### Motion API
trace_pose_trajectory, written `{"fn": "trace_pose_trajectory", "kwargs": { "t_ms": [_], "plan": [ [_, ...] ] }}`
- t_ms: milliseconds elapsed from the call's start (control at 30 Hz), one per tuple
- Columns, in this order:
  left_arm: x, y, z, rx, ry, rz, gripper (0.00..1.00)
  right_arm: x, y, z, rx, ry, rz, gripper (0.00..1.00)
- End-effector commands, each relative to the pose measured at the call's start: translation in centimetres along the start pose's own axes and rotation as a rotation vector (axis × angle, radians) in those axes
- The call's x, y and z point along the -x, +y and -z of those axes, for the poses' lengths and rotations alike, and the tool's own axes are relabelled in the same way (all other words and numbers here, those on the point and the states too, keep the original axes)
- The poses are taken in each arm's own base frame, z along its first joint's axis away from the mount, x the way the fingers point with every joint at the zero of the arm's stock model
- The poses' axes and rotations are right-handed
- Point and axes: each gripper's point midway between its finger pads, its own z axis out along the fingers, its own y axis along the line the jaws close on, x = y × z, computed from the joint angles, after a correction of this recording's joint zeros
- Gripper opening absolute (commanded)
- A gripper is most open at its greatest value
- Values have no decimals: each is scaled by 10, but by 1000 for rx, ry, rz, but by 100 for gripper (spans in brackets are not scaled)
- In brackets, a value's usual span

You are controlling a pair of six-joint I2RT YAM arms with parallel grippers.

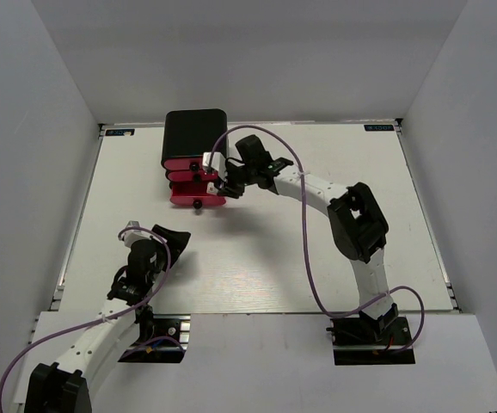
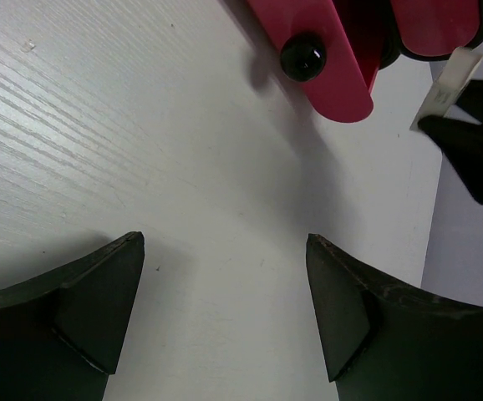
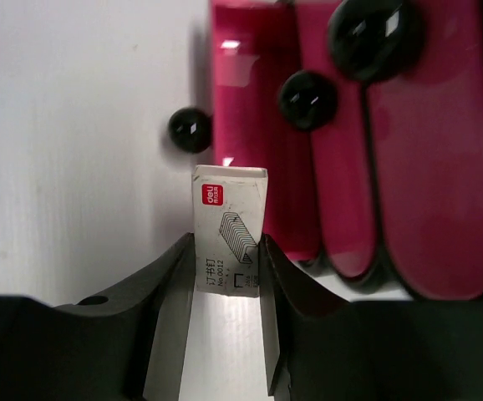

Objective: Sort the stationery into containers
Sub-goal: Place the stationery into the container

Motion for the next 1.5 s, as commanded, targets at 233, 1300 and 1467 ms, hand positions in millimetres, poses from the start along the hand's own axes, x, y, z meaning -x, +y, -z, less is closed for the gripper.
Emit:
{"fn": "trace_pose_trajectory", "kwargs": {
  "t_ms": [233,1300,1467],
  "plan": [
    [-4,7,-2,16,9,-1,88,28,-31,-23,-127,-45,147,0],
    [-1,-22,-27,-46,20,91,31,66,-7,59,-174,-168,77,0],
    [6,-35,-51,-34,15,135,23,13,-3,95,-236,-87,-40,0]
  ]
}}
